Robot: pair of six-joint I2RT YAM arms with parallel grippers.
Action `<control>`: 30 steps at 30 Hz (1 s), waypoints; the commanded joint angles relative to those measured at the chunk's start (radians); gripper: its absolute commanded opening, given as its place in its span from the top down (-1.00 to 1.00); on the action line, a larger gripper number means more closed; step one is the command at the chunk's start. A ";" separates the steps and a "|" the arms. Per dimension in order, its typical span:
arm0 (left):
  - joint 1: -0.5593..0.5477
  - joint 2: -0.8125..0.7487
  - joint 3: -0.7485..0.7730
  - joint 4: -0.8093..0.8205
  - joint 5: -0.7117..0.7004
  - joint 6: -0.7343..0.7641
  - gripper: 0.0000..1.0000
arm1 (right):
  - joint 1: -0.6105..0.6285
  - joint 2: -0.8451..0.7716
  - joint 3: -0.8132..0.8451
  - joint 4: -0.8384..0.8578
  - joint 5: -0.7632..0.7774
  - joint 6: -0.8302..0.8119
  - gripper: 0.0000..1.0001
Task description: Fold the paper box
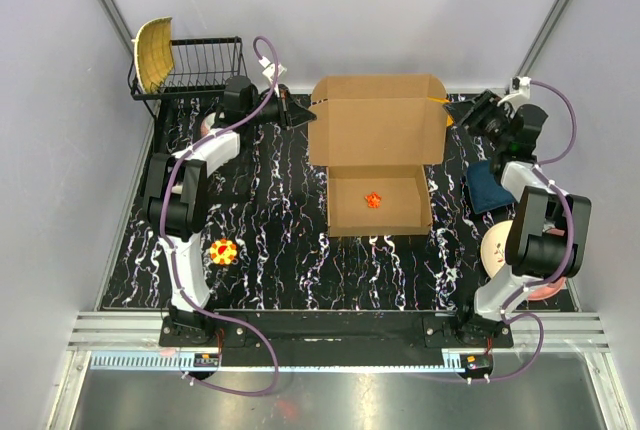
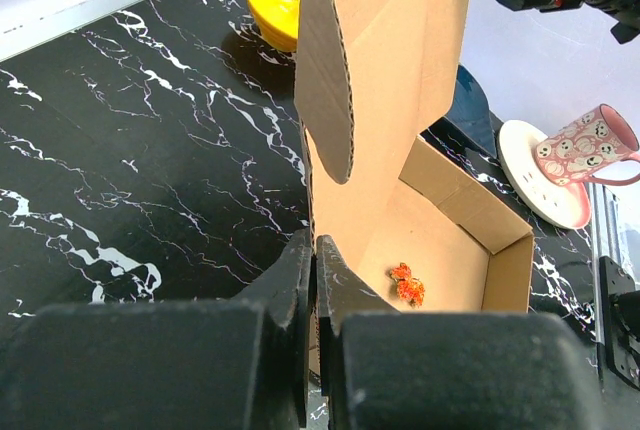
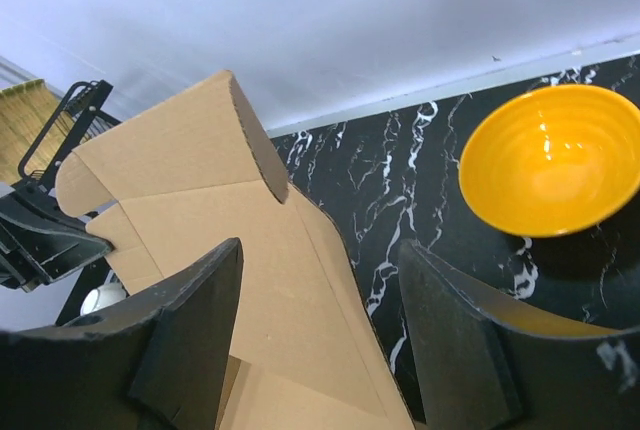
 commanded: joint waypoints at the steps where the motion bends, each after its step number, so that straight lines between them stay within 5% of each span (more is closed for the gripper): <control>1: 0.004 -0.022 0.042 0.020 0.037 0.023 1.00 | 0.037 0.038 0.084 0.019 -0.062 -0.035 -0.37; 11: 0.004 -0.029 0.051 0.005 0.044 0.031 1.00 | 0.068 0.086 0.124 -0.070 -0.005 -0.118 -0.22; 23: 0.005 -0.031 0.055 -0.011 0.037 0.041 1.00 | 0.069 0.072 0.106 -0.092 0.015 -0.138 0.49; 30: -0.001 -0.061 0.040 0.000 -0.015 0.026 1.00 | 0.126 -0.006 0.058 -0.115 0.110 -0.147 0.73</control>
